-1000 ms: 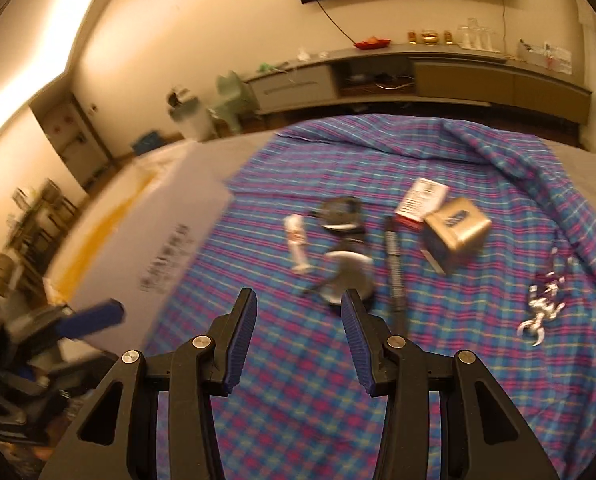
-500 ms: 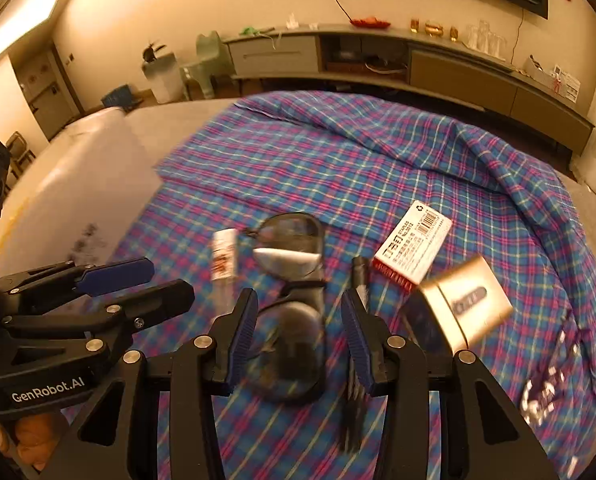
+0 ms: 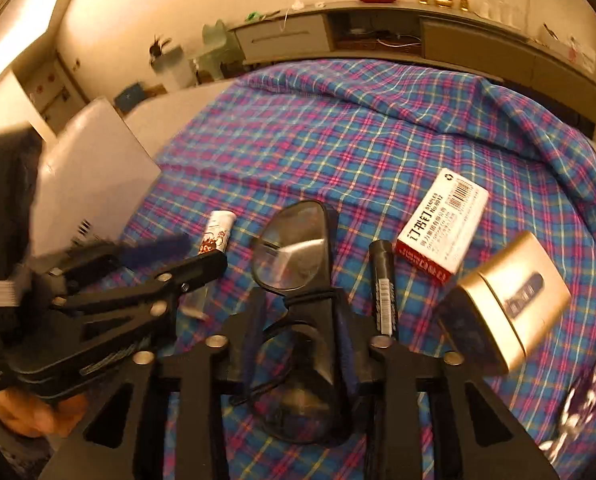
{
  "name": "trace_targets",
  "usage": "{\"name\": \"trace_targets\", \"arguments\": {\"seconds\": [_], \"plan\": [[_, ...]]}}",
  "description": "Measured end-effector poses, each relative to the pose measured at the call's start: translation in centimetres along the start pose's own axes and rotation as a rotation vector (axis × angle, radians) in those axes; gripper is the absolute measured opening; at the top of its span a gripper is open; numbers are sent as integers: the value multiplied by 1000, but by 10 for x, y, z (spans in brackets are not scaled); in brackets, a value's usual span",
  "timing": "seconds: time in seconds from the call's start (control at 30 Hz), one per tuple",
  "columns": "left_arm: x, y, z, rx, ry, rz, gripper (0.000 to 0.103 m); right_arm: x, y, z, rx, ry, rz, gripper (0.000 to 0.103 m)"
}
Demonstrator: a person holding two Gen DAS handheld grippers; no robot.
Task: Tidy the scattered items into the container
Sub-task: 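Grasp the clear glasses with the right gripper while the left gripper grasps the lip balm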
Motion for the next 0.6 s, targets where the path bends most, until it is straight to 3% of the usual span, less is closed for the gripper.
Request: {"name": "trace_targets", "arguments": {"seconds": [0.2, 0.6], "plan": [[10, -2, 6, 41, 4, 45, 20, 26, -2, 13, -50, -19, 6, 22], [74, -10, 3, 70, -73, 125, 19, 64, 19, 16, -85, -94, -32, 21]]}}
Point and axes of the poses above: each gripper's, at about its wrist camera, not at the fingertips, and x roughly against the way its jaws point, y to its left, z to its underside, the point moved 8 cm from there along -x, roughly the way its jaws point, and after that the axes turned 1 degree about z, right-handed, at the moved point
